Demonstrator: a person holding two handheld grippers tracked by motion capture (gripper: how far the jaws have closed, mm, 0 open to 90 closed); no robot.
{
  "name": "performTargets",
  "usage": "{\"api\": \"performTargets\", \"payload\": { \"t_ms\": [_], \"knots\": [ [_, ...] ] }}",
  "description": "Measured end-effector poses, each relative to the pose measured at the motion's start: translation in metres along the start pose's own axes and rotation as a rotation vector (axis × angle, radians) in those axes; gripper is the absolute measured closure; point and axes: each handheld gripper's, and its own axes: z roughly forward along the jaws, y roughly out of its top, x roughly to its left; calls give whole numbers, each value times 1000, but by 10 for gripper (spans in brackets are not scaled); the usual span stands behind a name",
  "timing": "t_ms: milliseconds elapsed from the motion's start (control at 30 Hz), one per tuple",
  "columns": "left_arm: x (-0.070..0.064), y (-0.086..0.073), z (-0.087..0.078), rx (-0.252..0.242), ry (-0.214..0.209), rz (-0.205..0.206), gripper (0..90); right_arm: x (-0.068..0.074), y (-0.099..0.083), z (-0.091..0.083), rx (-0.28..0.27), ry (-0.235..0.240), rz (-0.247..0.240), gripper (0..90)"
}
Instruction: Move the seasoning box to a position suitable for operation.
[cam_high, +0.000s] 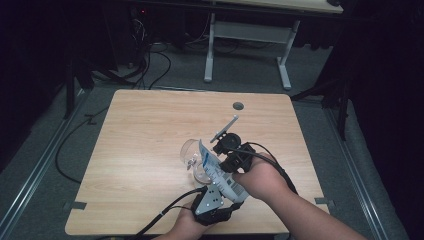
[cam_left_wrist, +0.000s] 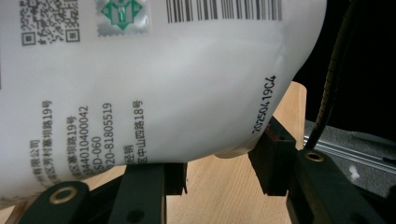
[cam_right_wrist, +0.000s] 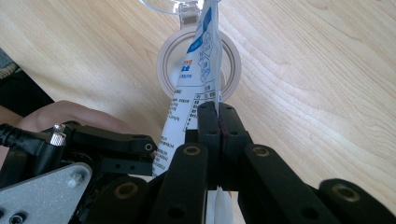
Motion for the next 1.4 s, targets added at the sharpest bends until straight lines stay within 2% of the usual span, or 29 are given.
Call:
{"api": "performTargets", "payload": {
  "t_ms": [833, 1133, 1167, 1400],
  "knots": [
    [0, 0, 0, 2, -2, -2, 607, 0, 0, 2, 3, -1, -7, 900],
    [0, 0, 0, -4, -6, -5, 607, 2, 1, 1, 4, 0, 5, 900],
    [0, 0, 0, -4, -6, -5, 607, 1, 1, 1, 1, -1, -10, 900],
    [0, 0, 0, -9, -5, -5, 607, 2, 1, 1, -4, -2, -15, 900]
  ]
}}
